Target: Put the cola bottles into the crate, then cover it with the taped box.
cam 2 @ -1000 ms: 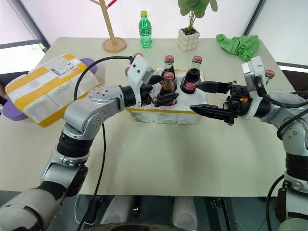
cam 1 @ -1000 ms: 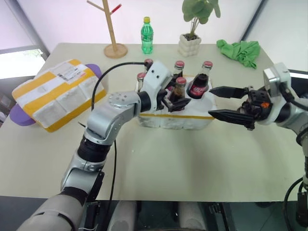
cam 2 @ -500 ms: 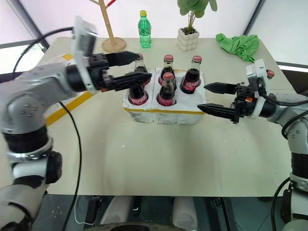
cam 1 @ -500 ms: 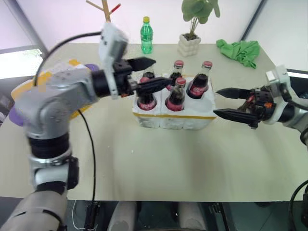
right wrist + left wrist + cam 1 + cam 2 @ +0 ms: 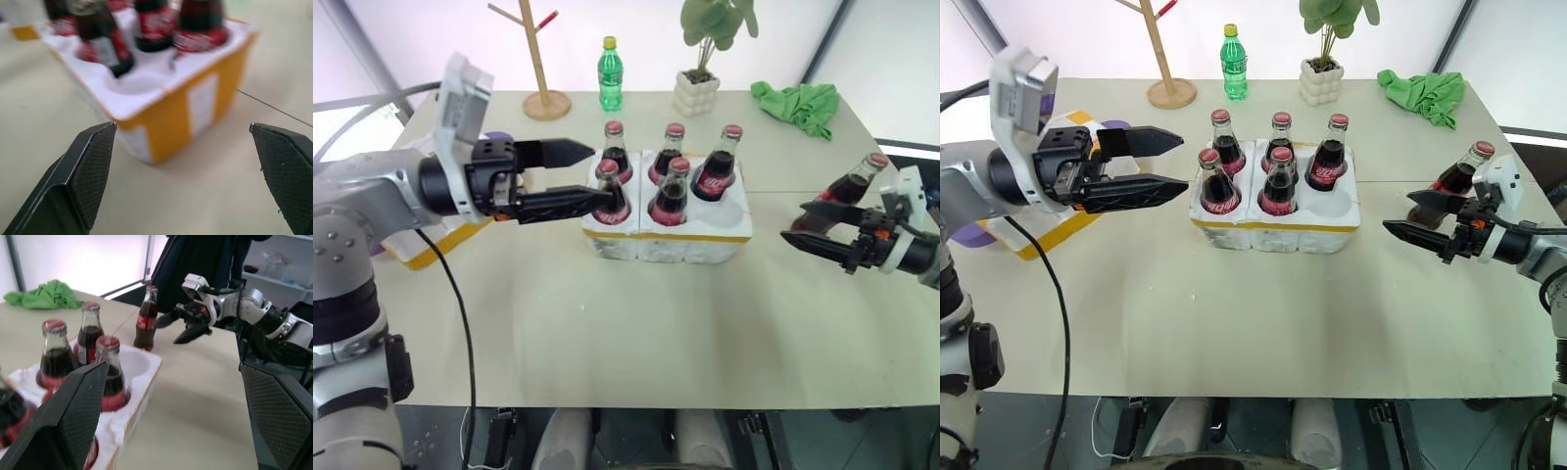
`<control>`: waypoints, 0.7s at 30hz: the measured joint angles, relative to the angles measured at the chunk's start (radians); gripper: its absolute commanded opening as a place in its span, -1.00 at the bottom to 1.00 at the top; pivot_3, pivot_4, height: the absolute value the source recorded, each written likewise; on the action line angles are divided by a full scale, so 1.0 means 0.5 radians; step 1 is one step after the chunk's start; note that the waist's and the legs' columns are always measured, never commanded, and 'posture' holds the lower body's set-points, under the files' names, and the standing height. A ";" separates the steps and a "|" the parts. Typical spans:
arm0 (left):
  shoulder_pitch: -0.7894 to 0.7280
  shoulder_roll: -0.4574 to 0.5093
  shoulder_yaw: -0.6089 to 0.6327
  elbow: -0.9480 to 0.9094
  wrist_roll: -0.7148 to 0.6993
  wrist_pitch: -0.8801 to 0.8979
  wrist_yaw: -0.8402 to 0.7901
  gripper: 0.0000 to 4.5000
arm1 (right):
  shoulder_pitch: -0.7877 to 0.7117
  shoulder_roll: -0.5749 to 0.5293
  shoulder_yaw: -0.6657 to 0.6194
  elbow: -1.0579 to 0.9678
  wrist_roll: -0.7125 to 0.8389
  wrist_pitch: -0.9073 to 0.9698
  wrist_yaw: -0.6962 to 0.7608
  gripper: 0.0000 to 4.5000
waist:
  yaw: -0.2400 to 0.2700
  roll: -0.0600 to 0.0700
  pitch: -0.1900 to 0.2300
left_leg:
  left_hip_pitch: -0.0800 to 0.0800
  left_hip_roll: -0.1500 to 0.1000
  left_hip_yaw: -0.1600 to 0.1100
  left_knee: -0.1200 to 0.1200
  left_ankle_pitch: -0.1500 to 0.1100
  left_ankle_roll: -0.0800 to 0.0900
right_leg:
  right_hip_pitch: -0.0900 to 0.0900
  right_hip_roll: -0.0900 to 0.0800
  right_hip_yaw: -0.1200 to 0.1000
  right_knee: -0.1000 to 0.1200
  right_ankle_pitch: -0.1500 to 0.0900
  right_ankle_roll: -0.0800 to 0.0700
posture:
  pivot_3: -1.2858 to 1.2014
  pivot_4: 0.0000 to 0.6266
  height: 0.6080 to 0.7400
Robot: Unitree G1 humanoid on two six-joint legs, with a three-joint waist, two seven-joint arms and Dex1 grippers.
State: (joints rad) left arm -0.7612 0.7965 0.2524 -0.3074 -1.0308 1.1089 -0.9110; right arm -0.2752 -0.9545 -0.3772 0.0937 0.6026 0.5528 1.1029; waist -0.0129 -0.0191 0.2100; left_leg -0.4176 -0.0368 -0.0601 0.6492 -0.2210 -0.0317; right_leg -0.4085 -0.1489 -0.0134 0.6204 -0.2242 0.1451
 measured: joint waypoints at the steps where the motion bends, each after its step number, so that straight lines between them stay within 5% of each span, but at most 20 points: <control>1: 0.010 0.020 -0.008 0.040 0.024 -0.023 -0.024 0.99 | 0.013 -0.001 -0.029 0.022 -0.002 0.000 -0.013 1.00 | 0.000 0.000 0.000 | 0.000 0.000 0.000 0.000 0.000 0.000 | 0.000 0.000 0.000 -0.001 -0.001 -0.002 | 0.03 -0.52 1.00; 21: 0.029 0.072 -0.158 0.129 0.254 -0.287 -0.184 0.99 | -0.016 0.037 -0.203 0.565 -0.214 -0.234 -0.322 1.00 | -0.011 0.000 0.000 | 0.002 0.000 0.002 0.000 0.000 0.000 | 0.002 0.000 0.001 -0.003 0.000 -0.001 | 0.03 -0.52 1.00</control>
State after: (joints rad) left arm -0.7467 0.8325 0.1735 -0.2428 -0.9040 0.9656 -1.0028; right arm -0.2831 -0.9363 -0.4789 0.3759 0.4957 0.4355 0.9420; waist -0.0181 -0.0191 0.2101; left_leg -0.4168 -0.0368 -0.0594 0.6492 -0.2210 -0.0317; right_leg -0.4074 -0.1492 -0.0127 0.6190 -0.2243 0.1447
